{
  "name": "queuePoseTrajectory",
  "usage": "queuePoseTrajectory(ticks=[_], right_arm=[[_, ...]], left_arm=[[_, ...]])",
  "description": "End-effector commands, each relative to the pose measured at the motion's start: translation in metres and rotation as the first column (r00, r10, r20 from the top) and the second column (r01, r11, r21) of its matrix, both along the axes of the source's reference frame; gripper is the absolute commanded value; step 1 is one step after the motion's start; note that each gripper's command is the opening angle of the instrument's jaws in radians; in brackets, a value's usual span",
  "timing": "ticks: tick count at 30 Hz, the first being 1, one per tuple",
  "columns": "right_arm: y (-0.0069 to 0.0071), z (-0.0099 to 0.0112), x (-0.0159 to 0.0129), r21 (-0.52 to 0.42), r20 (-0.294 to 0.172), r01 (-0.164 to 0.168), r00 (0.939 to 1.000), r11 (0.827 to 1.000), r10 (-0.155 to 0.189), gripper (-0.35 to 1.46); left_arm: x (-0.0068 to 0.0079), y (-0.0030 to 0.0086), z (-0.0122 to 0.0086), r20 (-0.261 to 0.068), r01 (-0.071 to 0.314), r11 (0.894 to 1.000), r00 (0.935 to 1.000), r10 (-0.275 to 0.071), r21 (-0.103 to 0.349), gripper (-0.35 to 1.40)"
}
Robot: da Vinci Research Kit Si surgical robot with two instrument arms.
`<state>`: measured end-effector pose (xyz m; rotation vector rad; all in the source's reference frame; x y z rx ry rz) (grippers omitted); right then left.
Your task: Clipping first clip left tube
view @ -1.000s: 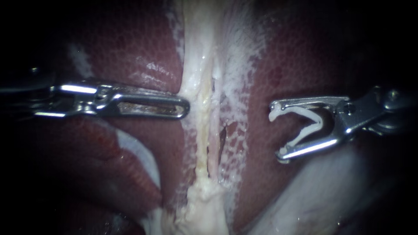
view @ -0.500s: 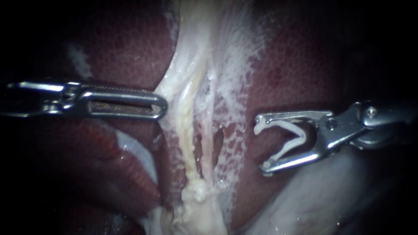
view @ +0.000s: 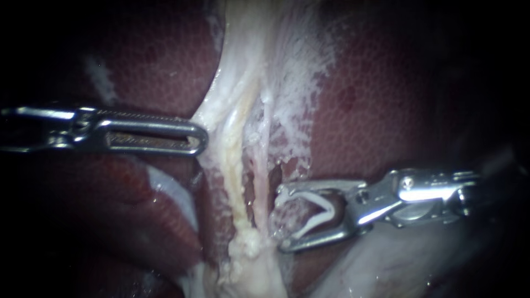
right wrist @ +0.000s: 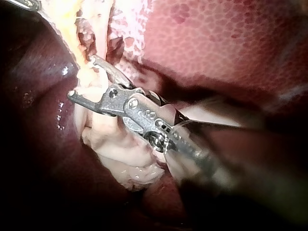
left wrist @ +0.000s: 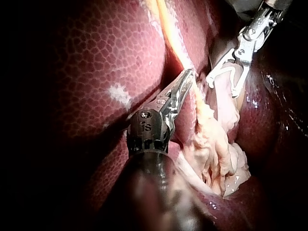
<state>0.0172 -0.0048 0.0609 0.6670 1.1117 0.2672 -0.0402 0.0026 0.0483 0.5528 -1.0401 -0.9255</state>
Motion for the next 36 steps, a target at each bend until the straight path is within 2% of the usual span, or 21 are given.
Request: queuePoseTrajectory(ticks=[1, 14, 29, 33, 35, 36], right_arm=[[-0.0002, 0.0003, 0.0003, 0.005, 0.001, 0.002, 1.0, 1.0, -0.002, 0.6], [-0.0012, 0.0029, 0.0022, 0.011, 0.014, -0.008, 0.9999, 1.0, 0.008, 0.6], [-0.0006, 0.0051, 0.0045, 0.004, 0.02, -0.016, 0.9997, 1.0, 0.016, 0.59], [-0.0011, 0.0049, 0.0048, 0.013, 0.015, -0.003, 0.9999, 1.0, 0.003, 0.6], [-0.0013, 0.0046, 0.0051, 0.025, 0.008, 0.014, 0.9999, 1.0, -0.014, 0.6], [-0.0015, 0.0044, 0.0053, 0.043, 0.001, 0.034, 0.9994, 0.999, -0.034, 0.6]], left_arm=[[0.0, 0.0, 0.0, 0.0, 0.0, 1.0, 1.0, 0.0, 0.0, -0.35], [-0.0001, -0.0001, -0.0001, 0.0, 0.0, 1.0, 1.0, 0.0, 0.0, -0.35], [-0.0002, -0.0003, -0.0003, -0.001, 0.0, 1.0, 1.0, 0.0, -0.001, -0.35], [-0.0002, -0.0003, -0.0003, 0.0, 0.0, 1.0, 1.0, 0.0, -0.001, -0.35], [-0.0003, -0.0003, -0.0003, 0.0, 0.0, 1.0, 1.0, 0.0, -0.001, -0.35], [-0.0003, -0.0003, -0.0003, 0.0, 0.0, 1.0, 1.0, 0.0, -0.001, -0.35]])
